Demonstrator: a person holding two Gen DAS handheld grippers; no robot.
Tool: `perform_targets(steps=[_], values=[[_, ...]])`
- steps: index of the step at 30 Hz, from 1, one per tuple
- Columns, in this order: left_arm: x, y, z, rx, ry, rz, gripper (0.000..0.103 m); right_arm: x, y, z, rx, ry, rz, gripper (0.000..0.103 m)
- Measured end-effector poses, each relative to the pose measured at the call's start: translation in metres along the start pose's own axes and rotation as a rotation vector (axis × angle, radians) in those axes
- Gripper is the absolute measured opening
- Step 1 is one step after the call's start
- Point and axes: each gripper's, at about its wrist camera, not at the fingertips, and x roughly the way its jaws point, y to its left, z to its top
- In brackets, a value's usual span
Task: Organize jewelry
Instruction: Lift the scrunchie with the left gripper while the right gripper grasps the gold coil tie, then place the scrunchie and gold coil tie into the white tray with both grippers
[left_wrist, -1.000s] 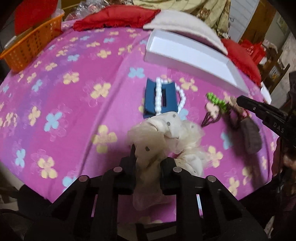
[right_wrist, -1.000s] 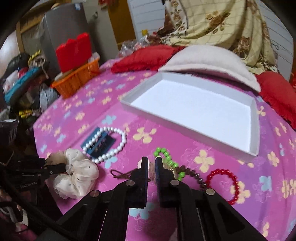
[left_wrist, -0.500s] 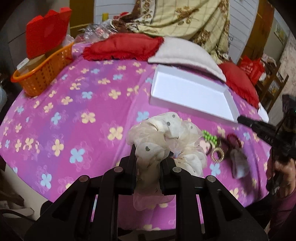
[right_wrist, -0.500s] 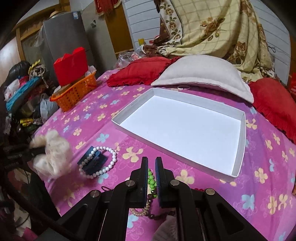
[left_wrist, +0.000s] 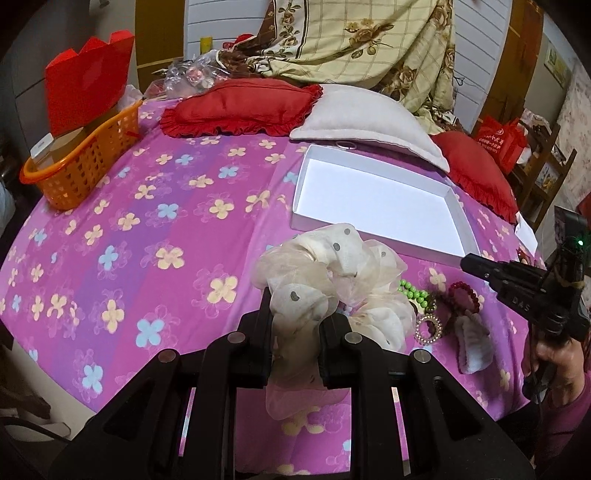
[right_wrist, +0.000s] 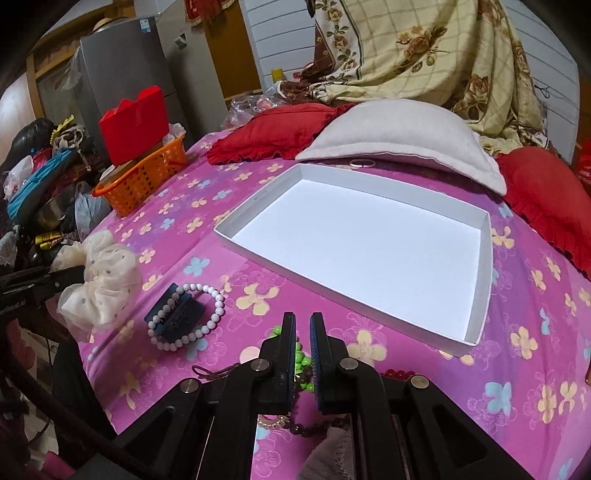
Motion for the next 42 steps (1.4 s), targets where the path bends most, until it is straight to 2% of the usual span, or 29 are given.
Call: perform_targets(steps=[15,21,24,28,30,35,36,37,42], values=[[0.045,-0.007,0.039,0.004,0.033,-0.014,0.018,-0.008,-0.036,0.003,0.075,0.003,-0.038,0.007],[0.054,-0.009,0.047,0.002,0.039,-0.014,0.018,0.016,-0.003,-0.016,0.05,0.129,0.142,0.009],[0.053,-0.008,0.046,-0.001,0.039,-0.012,0.018,0.03,0.011,-0.033,0.016,0.201,0.131,0.013],[0.052,-0.004,0.042,0.0,0.039,-0.004,0.018,0.04,0.013,-0.047,0.019,0.25,0.111,0.015],[0.053,-0.003,0.04,-0.003,0.045,-0.004,0.018,0.039,0.012,-0.049,0.01,0.243,0.077,0.021],[0.056,-0.004,0.036,-0.005,0.054,-0.014,0.018,0.047,0.006,-0.053,0.022,0.259,0.079,0.021],[0.057,-0.005,0.035,-0.002,0.057,-0.013,0.018,0.045,0.008,-0.053,0.008,0.244,0.071,0.019],[0.057,-0.005,0.035,0.0,0.058,-0.012,0.018,0.044,0.01,-0.054,-0.002,0.236,0.07,0.009],[0.058,-0.006,0.035,0.003,0.058,-0.006,0.018,0.022,0.007,-0.043,0.006,0.161,0.085,0.009]])
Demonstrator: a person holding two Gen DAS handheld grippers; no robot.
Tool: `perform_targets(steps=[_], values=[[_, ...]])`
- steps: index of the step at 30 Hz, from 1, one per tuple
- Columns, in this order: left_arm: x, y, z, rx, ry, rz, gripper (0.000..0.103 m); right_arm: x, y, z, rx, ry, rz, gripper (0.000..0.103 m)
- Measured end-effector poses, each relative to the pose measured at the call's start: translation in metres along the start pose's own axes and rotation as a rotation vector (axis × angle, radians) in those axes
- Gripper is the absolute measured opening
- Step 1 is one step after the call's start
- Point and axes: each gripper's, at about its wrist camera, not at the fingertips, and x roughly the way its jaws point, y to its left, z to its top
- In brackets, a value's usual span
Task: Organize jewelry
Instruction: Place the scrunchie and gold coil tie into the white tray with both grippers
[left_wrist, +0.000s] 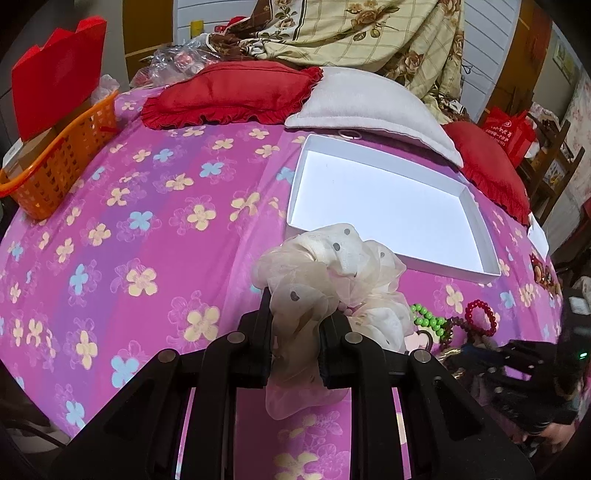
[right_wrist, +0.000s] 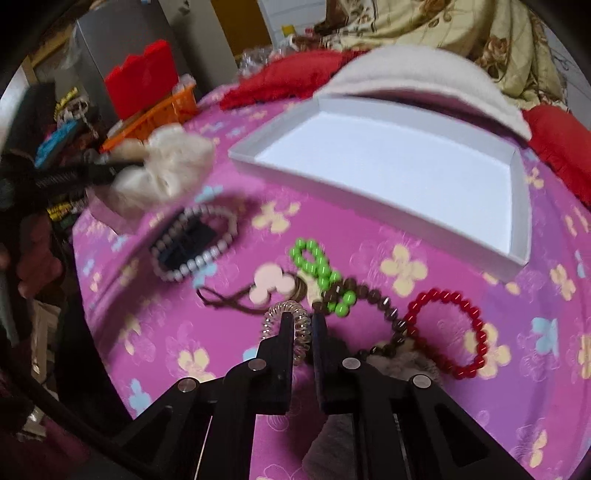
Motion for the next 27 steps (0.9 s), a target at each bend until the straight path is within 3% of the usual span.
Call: perform_targets(steps=[4,9,12,17,22,25,27], values=[[0.001,-0.002,0.009,-0.01,-0.012,-0.016,0.018,-0.02,-0.014,0.016,0.036,-0.064,0.007,0.009],[0.013,-0.02,0.038,0.003,-0.032,-0.057,0.018,-0.028,-0.057,0.046,0.132,-0.129,-0.109,0.009],[0.033,-0.031,0.059,0.007,-0.025,-0.063,0.018,-0.019,-0.082,0.065,0.169,-0.122,-0.174,0.009],[0.088,-0.04,0.092,-0.013,0.03,-0.039,0.018,0.015,-0.118,0.079,0.259,-0.053,-0.179,0.009],[0.134,-0.04,0.098,-0.006,0.104,0.012,0.019,0.032,-0.133,0.073,0.289,-0.037,-0.196,0.009],[0.145,-0.036,0.095,-0.017,0.11,0.037,0.027,0.034,-0.138,0.071,0.293,-0.028,-0.22,0.009],[0.15,-0.034,0.093,-0.027,0.111,0.052,0.038,0.034,-0.138,0.071,0.295,-0.031,-0.214,0.011]])
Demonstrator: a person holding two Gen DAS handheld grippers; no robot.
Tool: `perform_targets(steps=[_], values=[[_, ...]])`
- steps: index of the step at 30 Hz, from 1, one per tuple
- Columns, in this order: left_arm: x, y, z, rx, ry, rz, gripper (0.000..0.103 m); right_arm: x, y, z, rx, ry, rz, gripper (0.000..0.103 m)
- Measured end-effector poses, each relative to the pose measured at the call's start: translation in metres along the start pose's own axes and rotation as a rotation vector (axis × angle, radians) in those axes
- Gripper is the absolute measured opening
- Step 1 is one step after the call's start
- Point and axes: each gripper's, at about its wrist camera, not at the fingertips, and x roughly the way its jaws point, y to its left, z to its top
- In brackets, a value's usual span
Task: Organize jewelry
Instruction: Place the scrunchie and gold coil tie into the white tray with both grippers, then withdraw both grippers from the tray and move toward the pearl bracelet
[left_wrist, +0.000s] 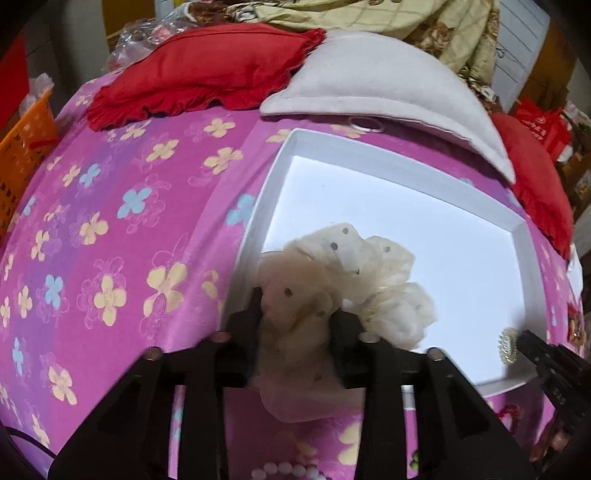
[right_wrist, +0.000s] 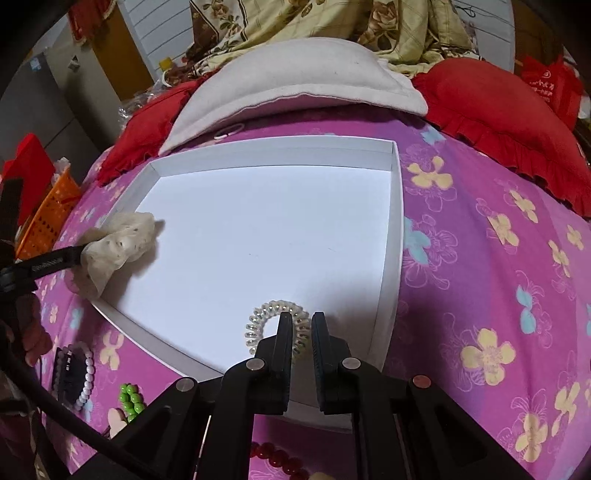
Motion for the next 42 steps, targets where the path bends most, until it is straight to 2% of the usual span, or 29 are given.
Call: perform_targets(steps=[2,4,5,8,15,18,21,30,42], values=[[0.003,0.0,-0.002,-0.006,-0.001,0.009,0.043,-0.002,0.0,0.0,0.013,-0.004,0.007,0.018],[0.001,0.001,-0.004,-0.022,-0.015,-0.008,0.051,-0.007,0.001,-0.001,0.025,-0.022,0.018,0.042],[0.0,0.002,-0.004,-0.038,-0.018,-0.024,0.056,-0.011,0.001,-0.002,0.029,-0.036,0.02,0.044],[-0.007,0.004,-0.001,-0.069,-0.029,-0.05,0.06,-0.022,0.007,-0.006,0.02,-0.05,0.01,0.044],[-0.04,0.002,-0.013,-0.033,-0.085,-0.033,0.06,-0.049,0.02,-0.024,0.012,-0.075,0.013,0.044],[-0.06,0.001,-0.027,-0.005,-0.129,-0.003,0.06,-0.062,0.029,-0.034,0.015,-0.086,0.017,0.047],[-0.077,-0.003,-0.045,0.037,-0.16,0.033,0.06,-0.074,0.039,-0.044,0.003,-0.112,0.001,0.06],[-0.114,-0.015,-0.096,0.101,-0.232,0.094,0.06,-0.104,0.062,-0.072,-0.02,-0.157,-0.025,0.061],[-0.144,-0.023,-0.141,0.127,-0.283,0.122,0.06,-0.123,0.083,-0.099,-0.027,-0.176,-0.052,0.062]])
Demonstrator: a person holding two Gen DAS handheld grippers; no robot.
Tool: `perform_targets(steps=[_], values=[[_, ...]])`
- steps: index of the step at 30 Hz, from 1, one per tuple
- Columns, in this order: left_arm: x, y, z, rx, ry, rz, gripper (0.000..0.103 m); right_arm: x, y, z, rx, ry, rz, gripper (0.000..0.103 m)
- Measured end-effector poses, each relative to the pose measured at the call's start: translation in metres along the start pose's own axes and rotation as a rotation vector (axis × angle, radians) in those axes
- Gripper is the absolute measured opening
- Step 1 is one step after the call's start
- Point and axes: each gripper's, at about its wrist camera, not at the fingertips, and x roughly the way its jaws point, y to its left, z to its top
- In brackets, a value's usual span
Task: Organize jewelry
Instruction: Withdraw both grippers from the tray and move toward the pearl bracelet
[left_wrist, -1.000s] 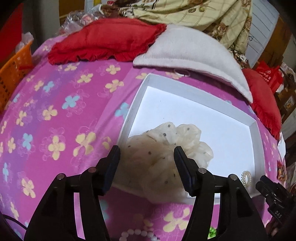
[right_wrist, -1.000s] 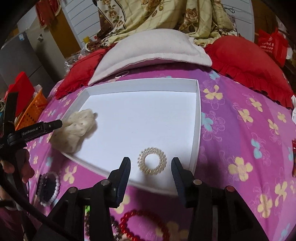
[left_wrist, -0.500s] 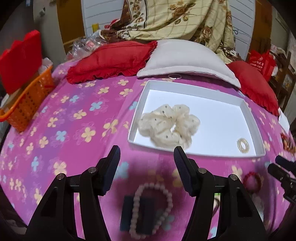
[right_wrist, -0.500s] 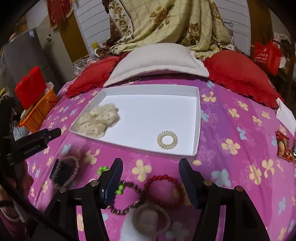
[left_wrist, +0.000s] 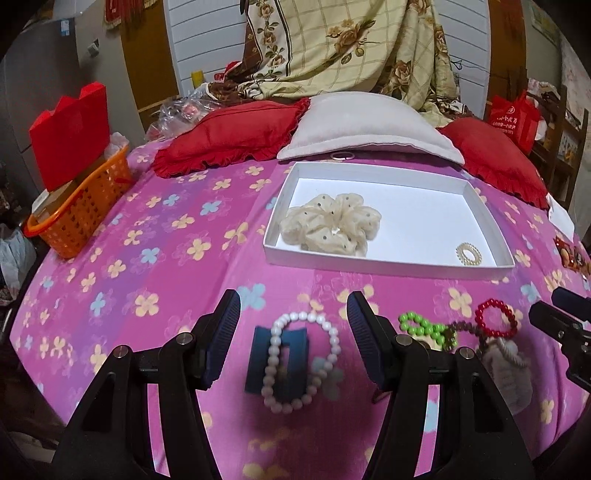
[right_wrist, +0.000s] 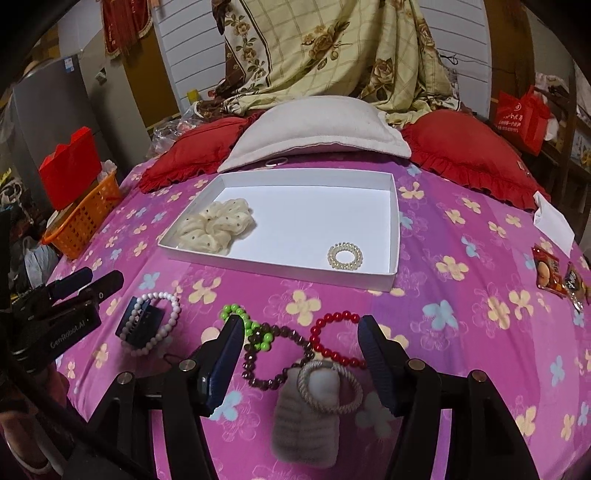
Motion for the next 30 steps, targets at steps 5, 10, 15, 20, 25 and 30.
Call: perform_targets(steps=[5,10,15,20,25,30], values=[[-0.01,0.002,-0.008,-0.019,-0.002,-0.009,0.06,-0.011,0.005,-0.006,-0.007,-0.01,0.006,0.063],[-0.02,0.001,-0.016,-0.031,-0.008,-0.009,0.06,-0.021,0.011,-0.009,-0.016,-0.029,0.009,0.069],[-0.031,0.002,-0.021,-0.036,-0.024,-0.004,0.06,-0.03,0.017,-0.012,-0.03,-0.041,0.009,0.069],[-0.038,0.002,-0.024,-0.038,-0.031,-0.004,0.06,-0.035,0.02,-0.014,-0.038,-0.043,0.008,0.069],[-0.045,0.004,-0.026,-0.045,-0.039,-0.007,0.06,-0.039,0.023,-0.015,-0.052,-0.043,0.009,0.069],[-0.047,0.003,-0.027,-0.045,-0.04,-0.01,0.06,-0.042,0.026,-0.017,-0.06,-0.046,0.013,0.069]])
